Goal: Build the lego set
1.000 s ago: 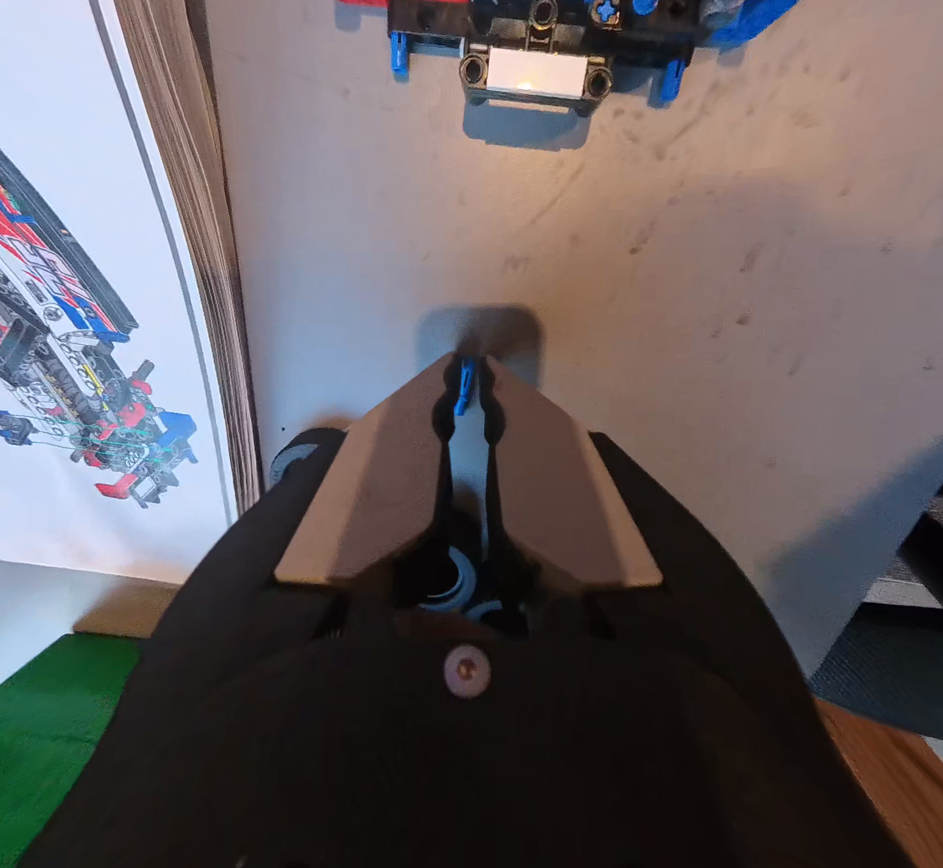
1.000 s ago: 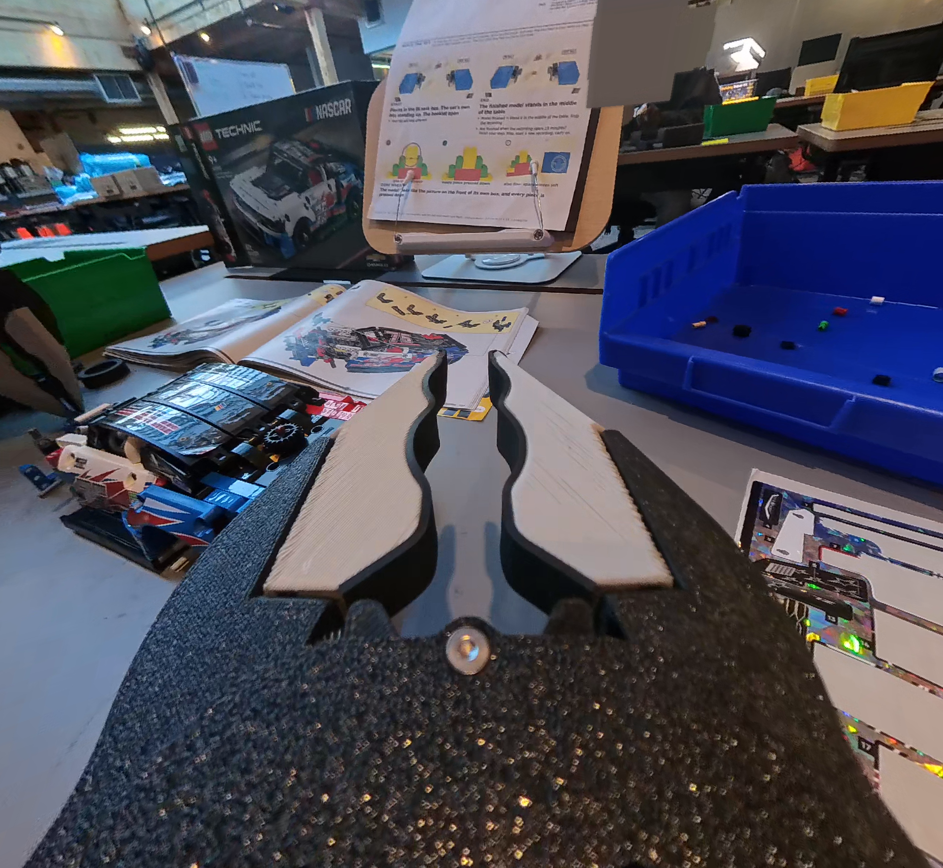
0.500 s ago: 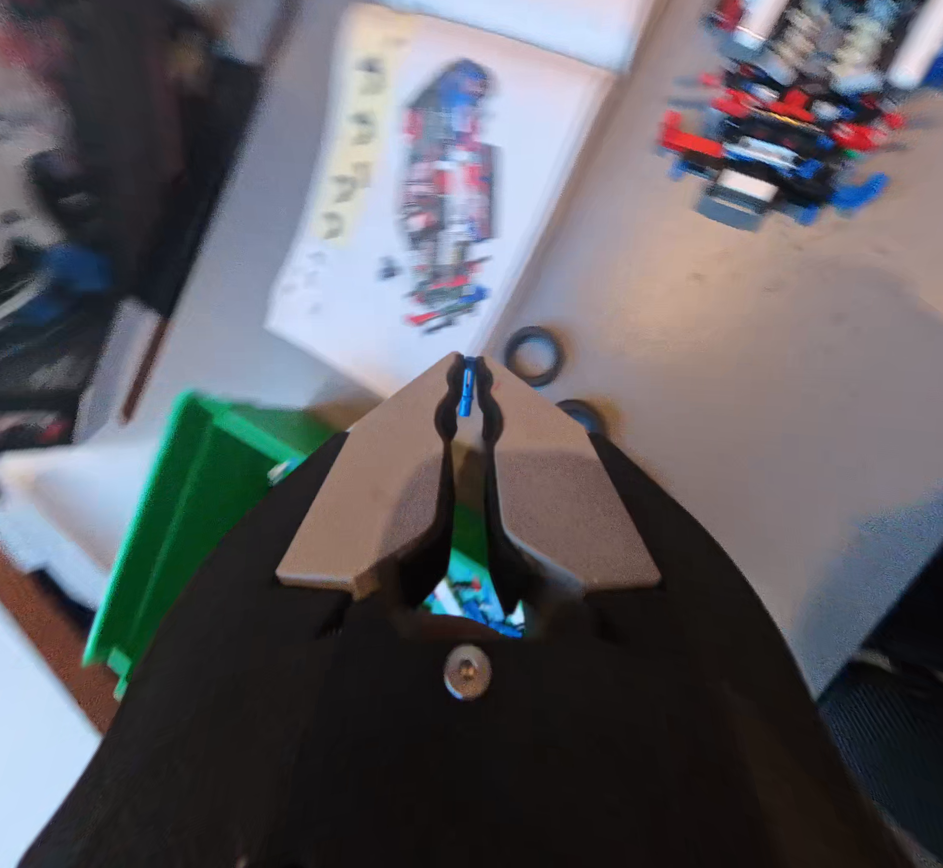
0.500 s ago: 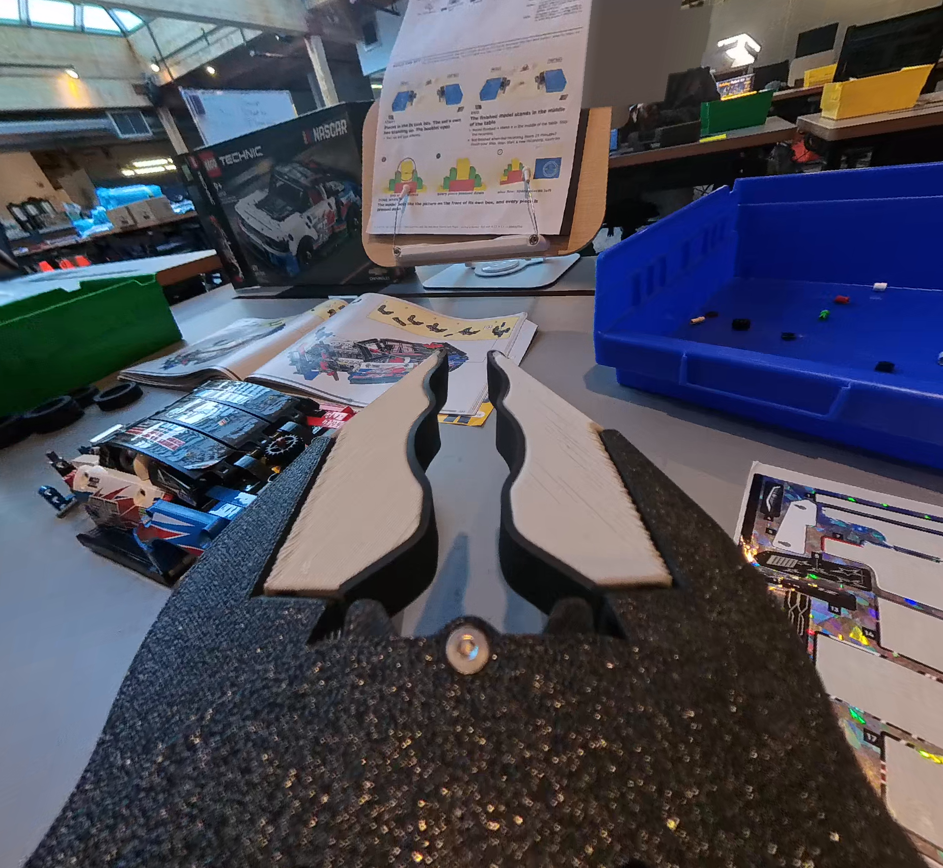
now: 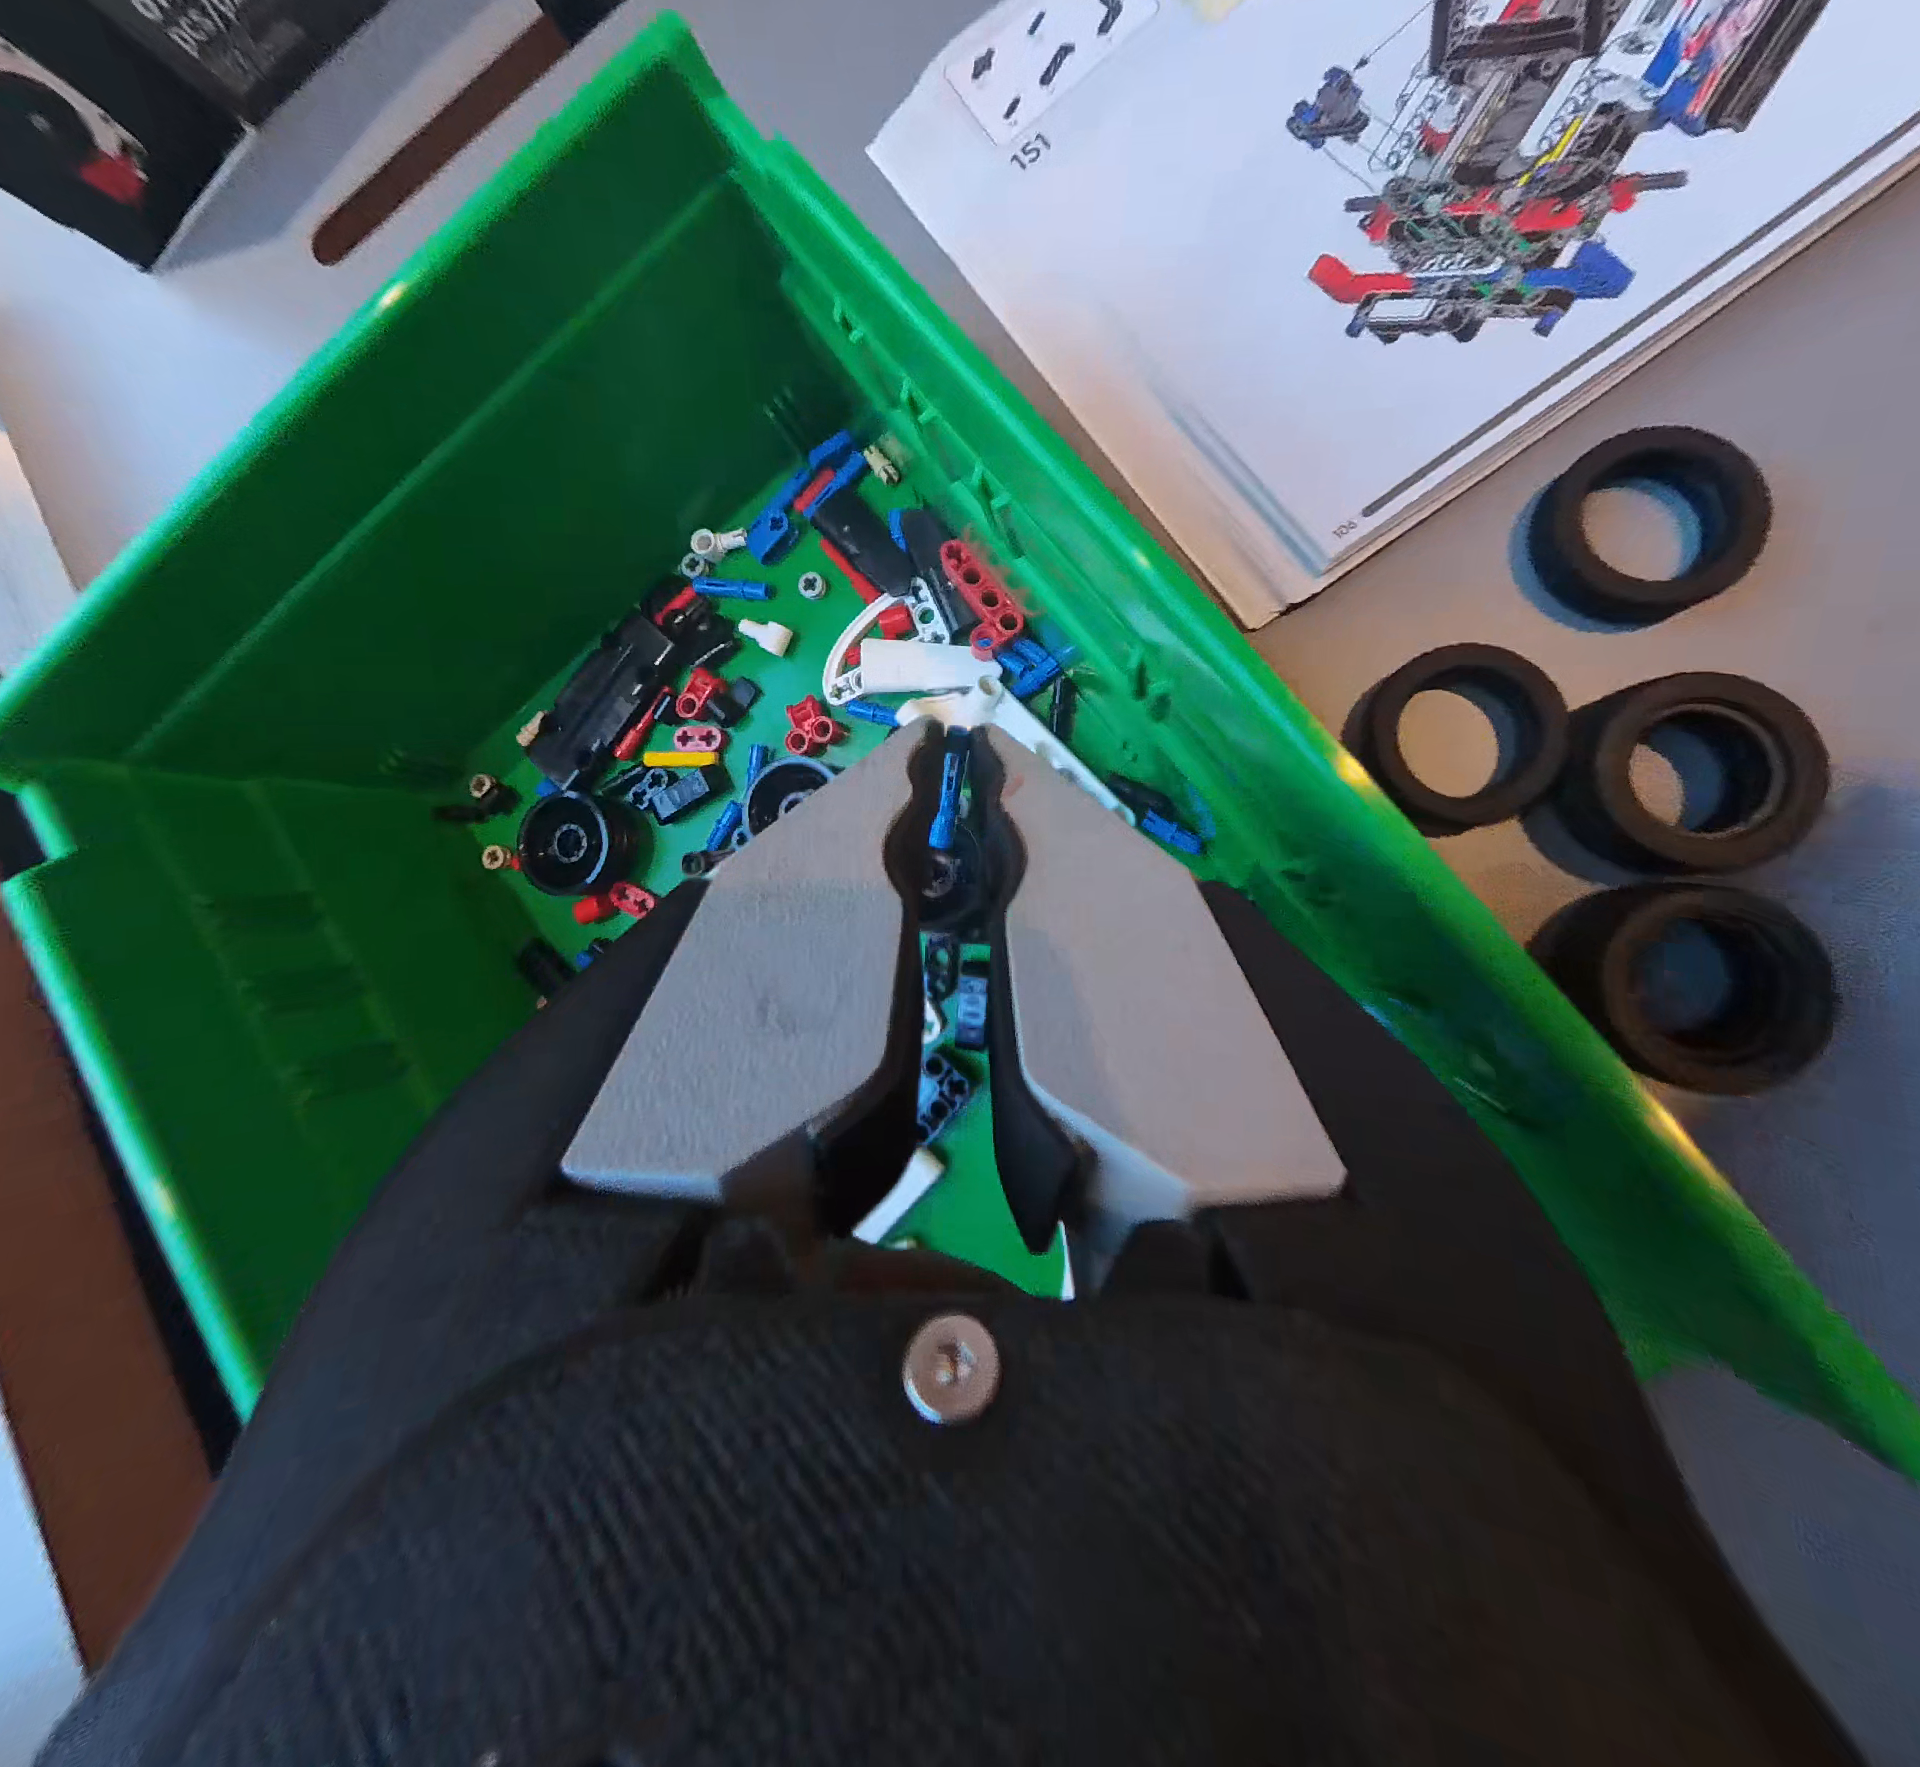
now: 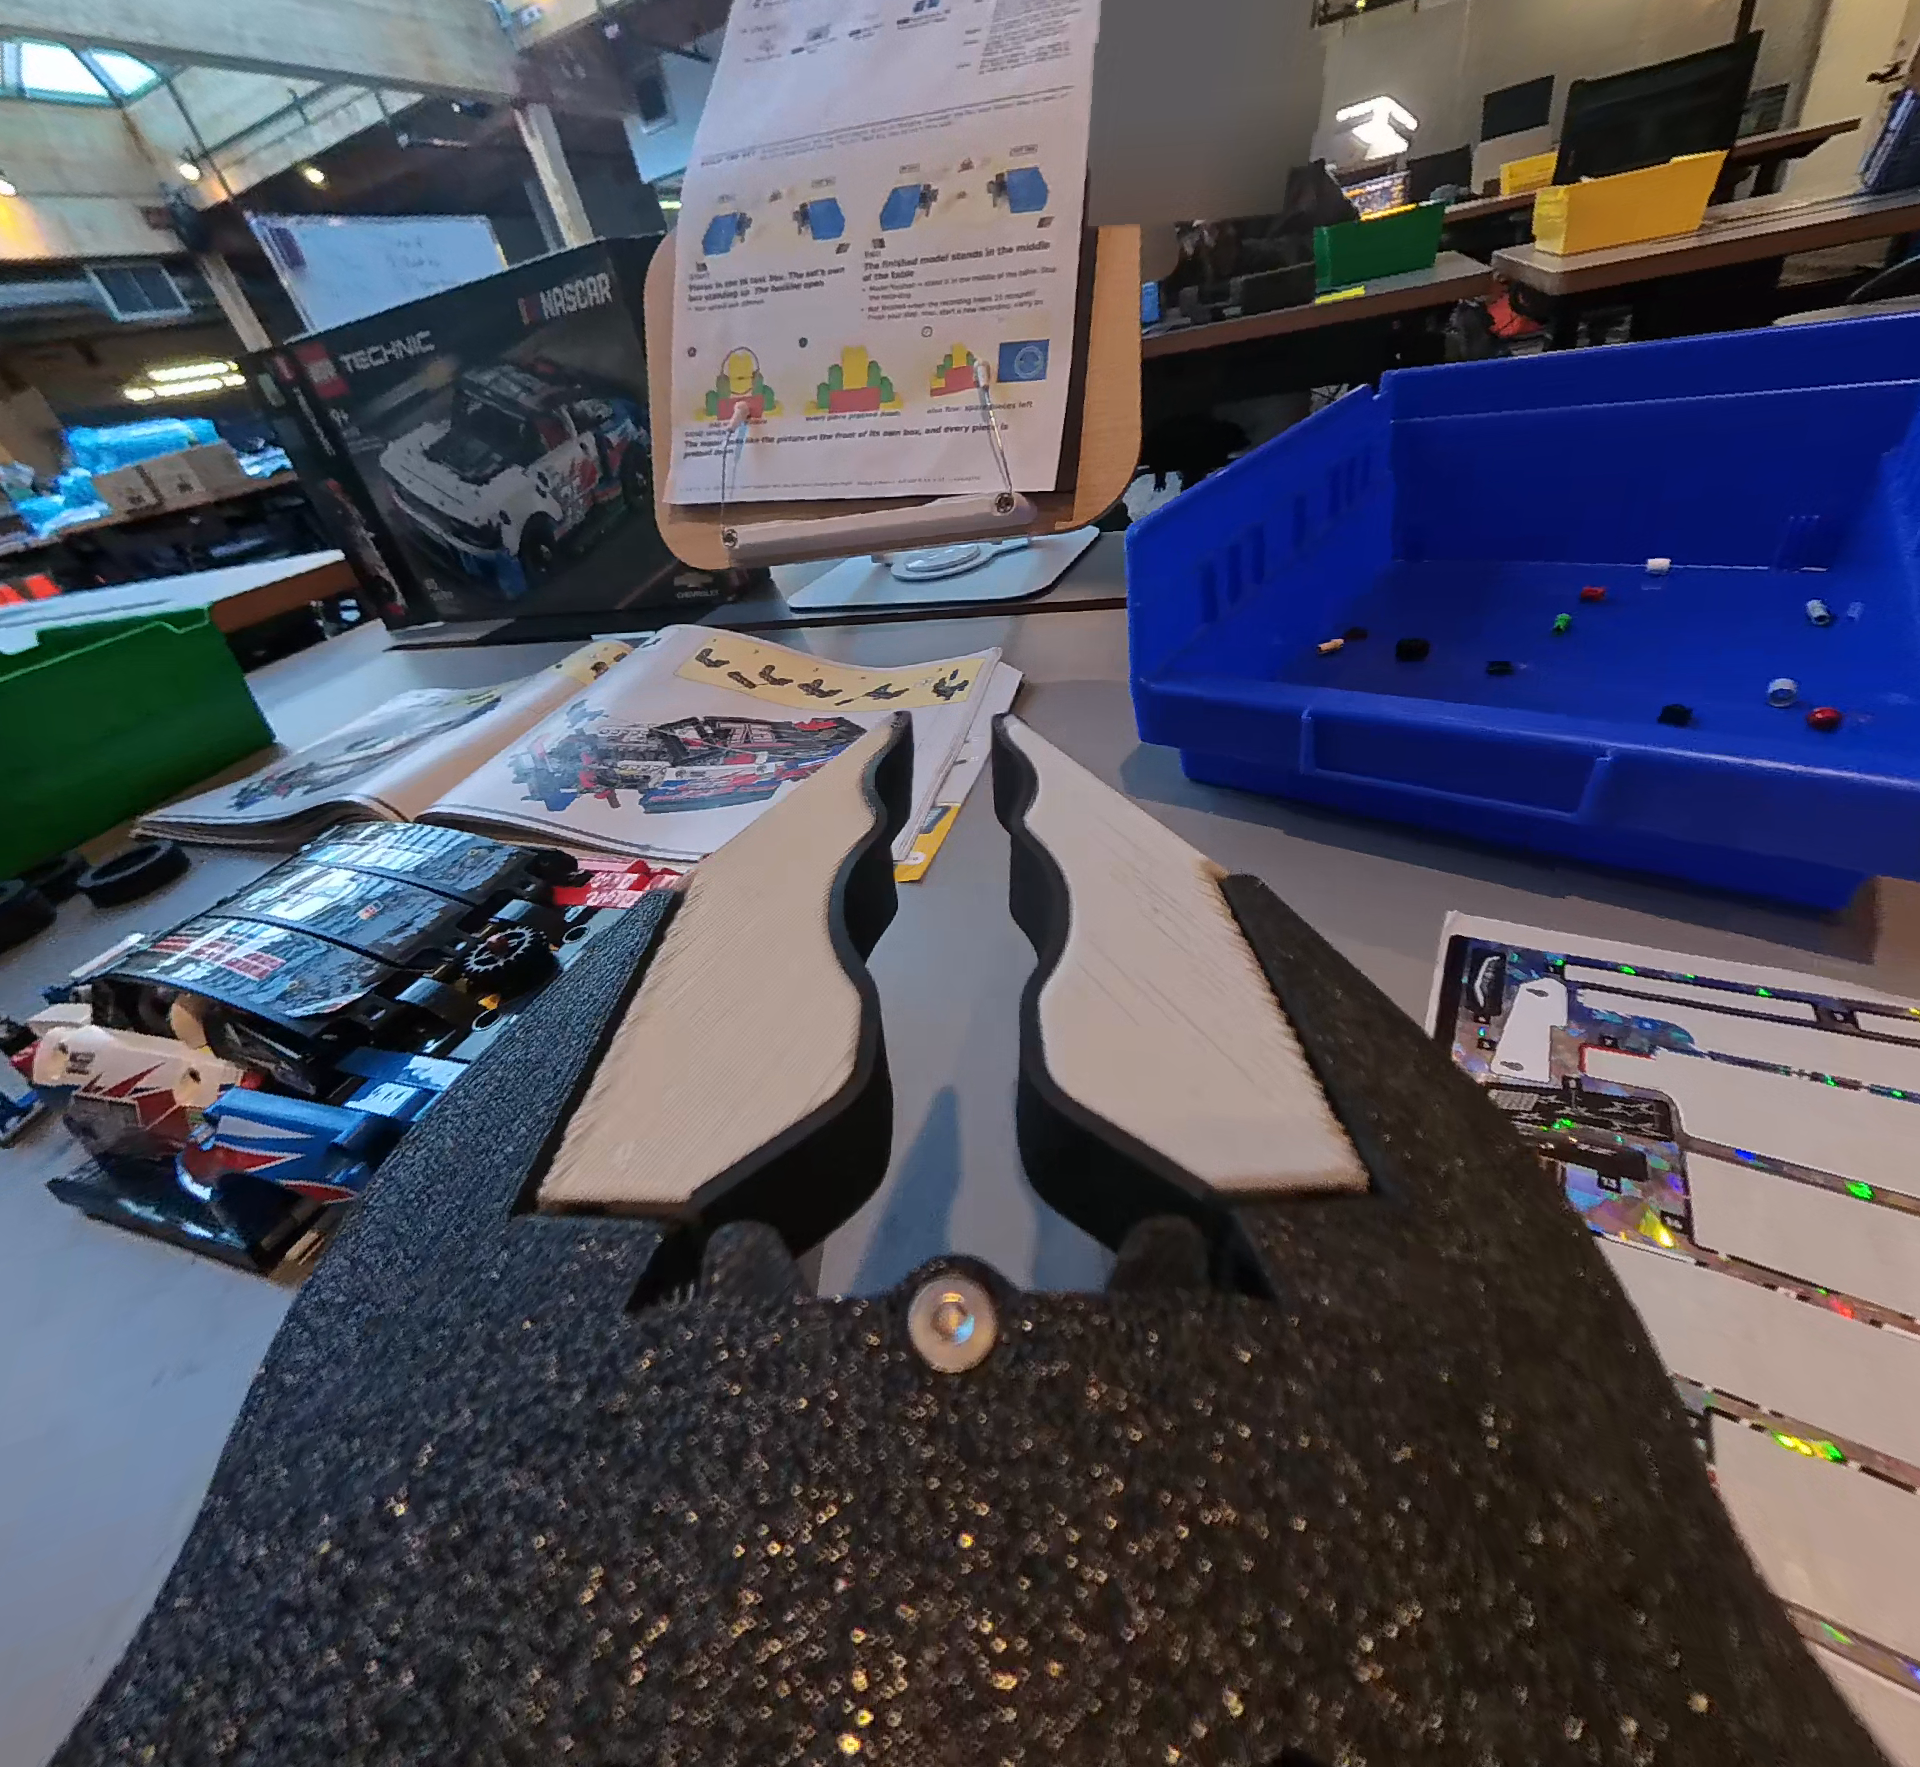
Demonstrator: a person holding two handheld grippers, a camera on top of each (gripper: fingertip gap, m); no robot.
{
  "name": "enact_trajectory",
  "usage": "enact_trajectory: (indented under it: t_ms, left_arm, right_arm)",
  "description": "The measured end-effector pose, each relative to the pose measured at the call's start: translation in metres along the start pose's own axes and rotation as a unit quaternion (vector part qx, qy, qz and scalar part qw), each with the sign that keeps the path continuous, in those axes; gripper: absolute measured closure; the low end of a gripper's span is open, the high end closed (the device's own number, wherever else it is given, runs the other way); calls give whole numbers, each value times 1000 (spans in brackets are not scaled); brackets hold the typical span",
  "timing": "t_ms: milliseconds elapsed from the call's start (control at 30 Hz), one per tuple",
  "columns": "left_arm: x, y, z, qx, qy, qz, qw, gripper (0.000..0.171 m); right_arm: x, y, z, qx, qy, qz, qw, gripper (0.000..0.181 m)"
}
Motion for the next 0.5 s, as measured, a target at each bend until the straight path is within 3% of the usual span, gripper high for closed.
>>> enact_trajectory:
  t_ms: [133, 300, 500]
  left_arm:
    - [-7, 15, 1, 10, -2, -12, 1000, 170]
    - [-6, 25, 1, 31, -9, -45, 998, 168]
    - [-8, 42, -3, 38, -23, -66, 997, 154]
  right_arm:
    - [6, 0, 1, 5, 6, -24, 1000, 167]
    - [-1, 6, -2, -5, -63, -71, 995, 167]
    - [1, 15, -3, -12, -76, -93, 993, 166]
Point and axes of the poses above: each gripper's, where its closed fingertips meet, y out along the fingers, z out of its top, x = y × z across the jaws, the point moved 7 cm from there along -y, back along the fingers, and after that the axes turned 9 degrees about y, right-handed, at the moved point
